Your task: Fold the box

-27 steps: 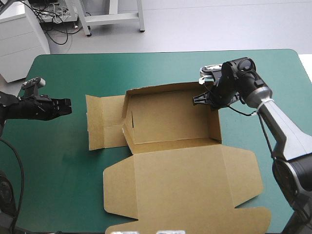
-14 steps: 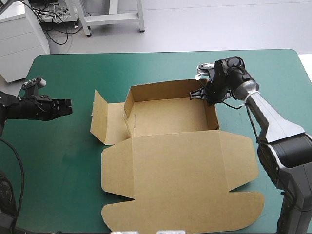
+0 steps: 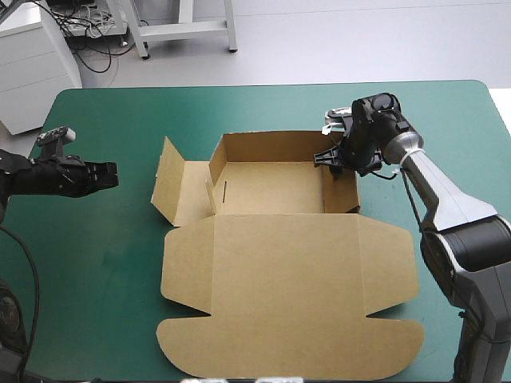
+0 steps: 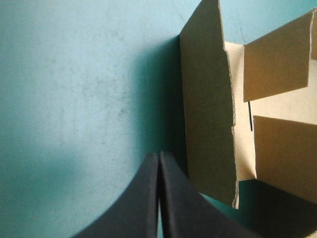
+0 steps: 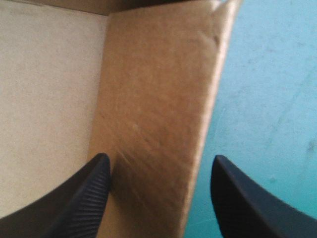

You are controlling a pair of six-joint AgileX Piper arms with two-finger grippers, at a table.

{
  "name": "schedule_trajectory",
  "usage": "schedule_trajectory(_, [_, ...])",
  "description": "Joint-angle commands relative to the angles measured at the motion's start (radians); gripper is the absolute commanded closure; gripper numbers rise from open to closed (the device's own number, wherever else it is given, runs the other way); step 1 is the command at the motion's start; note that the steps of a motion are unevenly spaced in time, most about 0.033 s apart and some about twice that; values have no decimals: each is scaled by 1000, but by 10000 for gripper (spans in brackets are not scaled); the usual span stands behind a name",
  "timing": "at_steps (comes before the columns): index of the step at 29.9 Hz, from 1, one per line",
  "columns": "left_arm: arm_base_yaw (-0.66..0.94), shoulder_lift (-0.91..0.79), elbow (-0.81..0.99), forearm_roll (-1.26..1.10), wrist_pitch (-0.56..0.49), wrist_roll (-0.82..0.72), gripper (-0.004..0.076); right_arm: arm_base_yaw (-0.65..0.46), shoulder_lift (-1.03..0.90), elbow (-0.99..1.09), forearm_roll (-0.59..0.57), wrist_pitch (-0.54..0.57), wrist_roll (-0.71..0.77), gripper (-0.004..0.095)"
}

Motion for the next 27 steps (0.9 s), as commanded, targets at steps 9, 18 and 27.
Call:
schedule_trajectory(9, [4,-35,-24,-28,3,4,756,-7,-100,-177,39,56,93,270])
schedule_trajectory(18, [4,-35,-24,-29,9,4,756,-5,-214,-32,162,56,100,270])
schedule_trajectory(27, [4,-35,-24,-56,13,-2,756,-5,-217,94,42,51,159,270])
